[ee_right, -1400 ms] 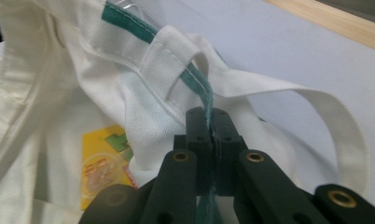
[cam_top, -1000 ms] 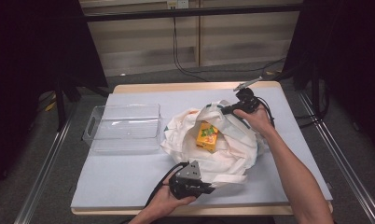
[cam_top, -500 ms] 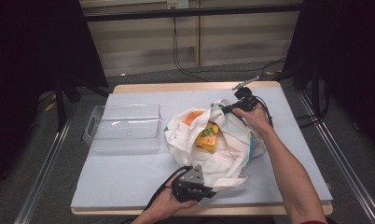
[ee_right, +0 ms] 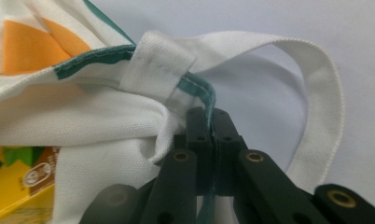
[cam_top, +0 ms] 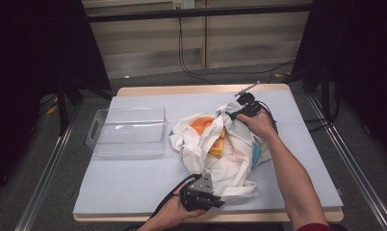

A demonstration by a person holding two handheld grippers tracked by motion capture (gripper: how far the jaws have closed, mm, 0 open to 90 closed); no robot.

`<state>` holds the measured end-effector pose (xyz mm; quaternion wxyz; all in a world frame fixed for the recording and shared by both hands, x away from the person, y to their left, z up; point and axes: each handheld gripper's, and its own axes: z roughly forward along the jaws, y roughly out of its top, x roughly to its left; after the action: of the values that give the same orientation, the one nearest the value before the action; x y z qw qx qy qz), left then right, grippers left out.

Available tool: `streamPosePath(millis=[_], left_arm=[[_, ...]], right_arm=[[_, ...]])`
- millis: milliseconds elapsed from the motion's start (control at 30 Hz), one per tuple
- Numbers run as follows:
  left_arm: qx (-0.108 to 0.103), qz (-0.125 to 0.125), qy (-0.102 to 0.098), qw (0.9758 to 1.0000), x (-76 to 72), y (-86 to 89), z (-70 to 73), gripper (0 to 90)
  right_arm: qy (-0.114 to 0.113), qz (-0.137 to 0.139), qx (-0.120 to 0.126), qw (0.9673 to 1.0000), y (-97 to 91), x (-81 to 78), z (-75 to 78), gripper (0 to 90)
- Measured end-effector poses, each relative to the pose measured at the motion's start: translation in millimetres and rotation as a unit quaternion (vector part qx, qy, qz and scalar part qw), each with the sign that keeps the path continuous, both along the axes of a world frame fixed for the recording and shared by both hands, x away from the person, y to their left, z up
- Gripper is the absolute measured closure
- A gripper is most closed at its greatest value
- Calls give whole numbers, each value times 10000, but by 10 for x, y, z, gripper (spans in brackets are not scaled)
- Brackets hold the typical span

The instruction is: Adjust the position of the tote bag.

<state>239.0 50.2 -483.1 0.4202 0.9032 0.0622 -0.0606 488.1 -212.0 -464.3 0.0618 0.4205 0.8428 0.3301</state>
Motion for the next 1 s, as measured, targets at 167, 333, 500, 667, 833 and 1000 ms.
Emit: streamPosePath(millis=[167, 333, 500, 667, 833, 1000], left_arm=[[41, 80, 8, 10000, 13, 9, 14, 848], [-60, 204, -30, 9998, 37, 41, 75, 757], [-299, 417, -19, 9987, 77, 113, 156, 674], [-468, 502, 35, 9976, 90, 161, 214, 672], [-645, 697, -27, 9955, 121, 238, 308, 615], [-797, 913, -110, 9926, 194, 336, 409, 607]], right_arm=[[-18, -26, -80, 10000, 27, -9, -11, 877], [-222, -11, 59, 9997, -1, -62, 27, 854], [-406, 39, 202, 9990, -52, -152, 173, 767], [-607, 39, 341, 9976, -102, -292, 276, 672], [-753, 50, 468, 9960, -174, -405, 326, 565], [-974, 176, 723, 9925, -232, -591, 439, 520]])
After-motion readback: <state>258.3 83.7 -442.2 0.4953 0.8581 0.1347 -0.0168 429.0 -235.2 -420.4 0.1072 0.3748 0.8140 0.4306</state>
